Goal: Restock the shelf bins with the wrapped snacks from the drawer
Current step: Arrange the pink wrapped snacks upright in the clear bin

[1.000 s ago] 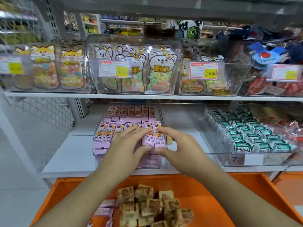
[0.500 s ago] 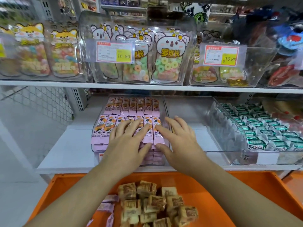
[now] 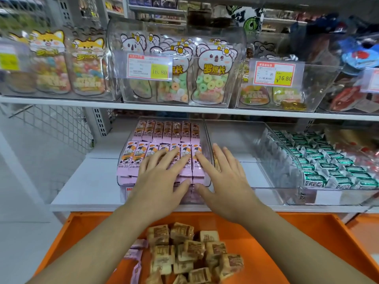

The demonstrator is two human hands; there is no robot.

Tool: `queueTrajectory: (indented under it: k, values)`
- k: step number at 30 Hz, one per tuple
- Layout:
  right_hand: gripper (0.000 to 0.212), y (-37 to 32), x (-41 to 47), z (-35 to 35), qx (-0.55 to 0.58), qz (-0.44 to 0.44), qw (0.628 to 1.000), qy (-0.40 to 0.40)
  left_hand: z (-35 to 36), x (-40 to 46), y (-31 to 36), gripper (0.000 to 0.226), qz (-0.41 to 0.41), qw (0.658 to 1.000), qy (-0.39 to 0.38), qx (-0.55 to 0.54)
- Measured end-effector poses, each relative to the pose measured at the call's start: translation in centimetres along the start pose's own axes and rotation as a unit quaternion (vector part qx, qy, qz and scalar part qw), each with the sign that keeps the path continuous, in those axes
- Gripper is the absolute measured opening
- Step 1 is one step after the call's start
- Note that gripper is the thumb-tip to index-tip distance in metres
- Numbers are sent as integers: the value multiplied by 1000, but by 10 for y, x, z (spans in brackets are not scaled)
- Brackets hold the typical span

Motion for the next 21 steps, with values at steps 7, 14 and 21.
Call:
queueTrajectory:
  k: [7, 14, 21]
  values:
    - [64, -5, -42, -20, 98, -7, 995, 12, -9, -35, 17, 62, 31, 998, -3, -52]
    - [36, 15, -100, 9, 180, 56, 982, -30, 27, -91, 38, 57, 72, 993, -51, -82]
    - [43, 32, -169, 126, 144, 107, 950, -257, 137, -172, 21, 58, 47, 973, -210, -89]
Point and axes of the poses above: each hand's wrist, its own x-axis towards the middle knuckle, its own z-axis out of the palm, y = z × x, the point moved 6 cm from there along x, towards the middle knuckle, and after that the axes turned 1 degree about -x, right-handed, at the moved point
